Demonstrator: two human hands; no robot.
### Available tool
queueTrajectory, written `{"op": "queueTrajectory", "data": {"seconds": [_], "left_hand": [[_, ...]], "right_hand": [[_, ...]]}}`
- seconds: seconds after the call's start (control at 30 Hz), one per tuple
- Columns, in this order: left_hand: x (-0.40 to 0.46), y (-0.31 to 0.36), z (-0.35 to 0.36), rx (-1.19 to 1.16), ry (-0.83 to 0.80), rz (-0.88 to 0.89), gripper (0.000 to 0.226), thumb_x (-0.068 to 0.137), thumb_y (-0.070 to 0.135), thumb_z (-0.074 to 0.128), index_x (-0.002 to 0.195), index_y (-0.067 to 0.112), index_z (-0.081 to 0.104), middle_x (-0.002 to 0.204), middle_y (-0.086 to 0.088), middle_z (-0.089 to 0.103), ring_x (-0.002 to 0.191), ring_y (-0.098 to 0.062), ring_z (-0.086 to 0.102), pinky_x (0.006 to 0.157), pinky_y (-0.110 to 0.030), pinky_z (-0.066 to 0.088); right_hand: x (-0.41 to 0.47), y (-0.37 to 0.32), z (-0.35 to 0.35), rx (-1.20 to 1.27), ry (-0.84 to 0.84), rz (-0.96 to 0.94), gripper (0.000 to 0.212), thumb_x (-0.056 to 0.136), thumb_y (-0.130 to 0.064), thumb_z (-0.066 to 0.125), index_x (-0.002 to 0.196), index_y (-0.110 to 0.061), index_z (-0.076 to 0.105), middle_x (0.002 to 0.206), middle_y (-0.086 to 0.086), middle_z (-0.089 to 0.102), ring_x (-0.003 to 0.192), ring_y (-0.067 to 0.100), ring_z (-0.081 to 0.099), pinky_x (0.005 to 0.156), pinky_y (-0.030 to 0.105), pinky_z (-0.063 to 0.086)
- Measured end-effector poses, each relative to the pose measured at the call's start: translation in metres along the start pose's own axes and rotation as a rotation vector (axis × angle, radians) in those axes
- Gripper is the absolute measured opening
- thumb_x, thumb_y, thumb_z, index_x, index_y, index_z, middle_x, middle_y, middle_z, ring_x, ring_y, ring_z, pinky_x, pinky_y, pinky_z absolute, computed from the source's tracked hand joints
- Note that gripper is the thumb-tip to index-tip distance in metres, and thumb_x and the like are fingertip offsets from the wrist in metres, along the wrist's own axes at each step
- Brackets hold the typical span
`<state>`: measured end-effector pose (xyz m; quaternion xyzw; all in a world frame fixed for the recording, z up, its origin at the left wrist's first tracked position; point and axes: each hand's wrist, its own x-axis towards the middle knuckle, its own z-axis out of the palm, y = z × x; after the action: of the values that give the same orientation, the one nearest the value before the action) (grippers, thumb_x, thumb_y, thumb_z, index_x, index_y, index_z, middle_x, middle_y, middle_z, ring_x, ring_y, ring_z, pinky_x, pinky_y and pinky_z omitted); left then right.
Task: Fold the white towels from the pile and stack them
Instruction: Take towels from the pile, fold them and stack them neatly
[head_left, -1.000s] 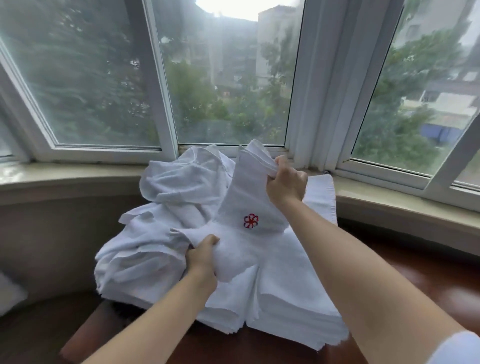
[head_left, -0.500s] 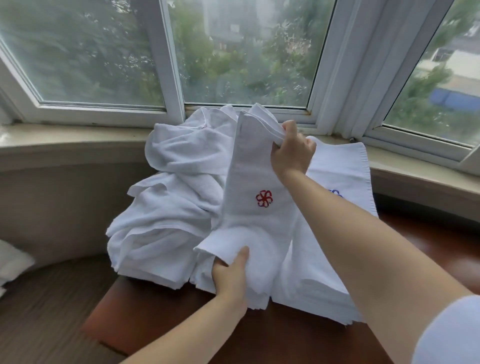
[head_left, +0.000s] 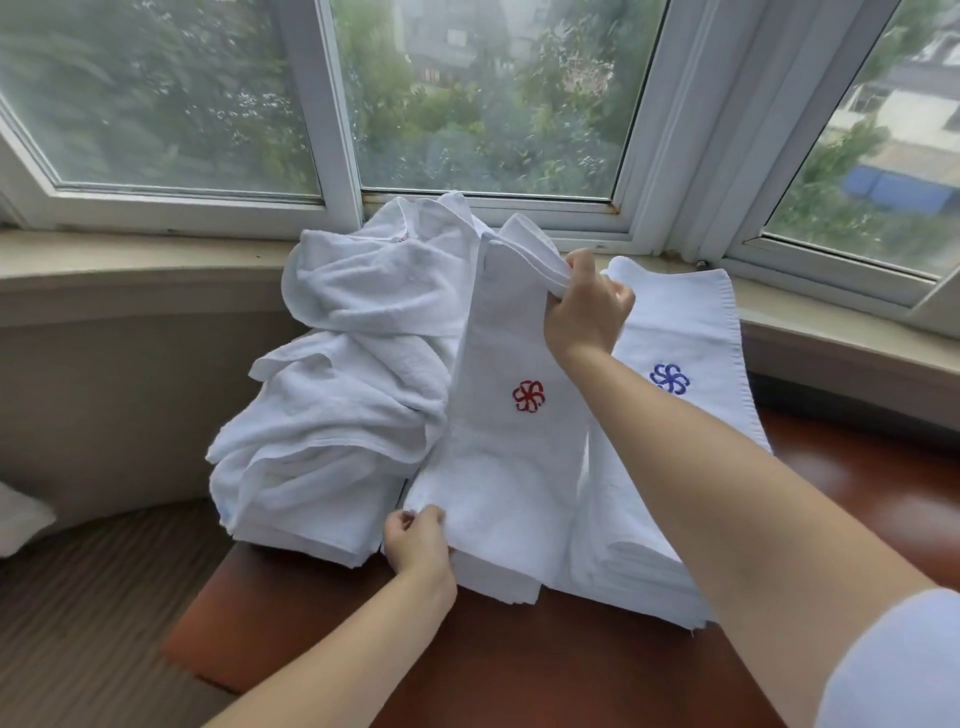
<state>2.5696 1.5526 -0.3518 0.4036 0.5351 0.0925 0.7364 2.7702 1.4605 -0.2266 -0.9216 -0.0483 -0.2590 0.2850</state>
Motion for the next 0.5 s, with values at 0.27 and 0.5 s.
{"op": "queueTrajectory", "data": {"seconds": [0.27,0.5], "left_hand": [[0.000,0.023,0.009,0.570,0.213,0.723,0.051,0.072,-0.002,0.066,0.118,0.009,0.050,0.126,-0.016,0.042,0.111,-0.032,0.040,0.085,-0.036,0.034],[0.014,0.142,0.084,0.543,-0.218,1.075,0.021,0.077,-0.007,0.052,0.083,0.013,0.055,0.083,-0.001,0.056,0.075,-0.018,0.050,0.070,-0.024,0.040]], "right_hand": [[0.000,0.010,0.007,-0.160,-0.407,0.047,0.025,0.084,-0.008,0.047,0.106,-0.020,0.049,0.084,-0.002,0.052,0.094,0.026,0.057,0.106,0.042,0.019],[-0.019,0.035,-0.007,-0.392,-0.768,-0.317,0.017,0.080,-0.011,0.046,0.087,-0.025,0.047,0.090,-0.004,0.053,0.091,0.026,0.046,0.082,0.027,0.035]]}}
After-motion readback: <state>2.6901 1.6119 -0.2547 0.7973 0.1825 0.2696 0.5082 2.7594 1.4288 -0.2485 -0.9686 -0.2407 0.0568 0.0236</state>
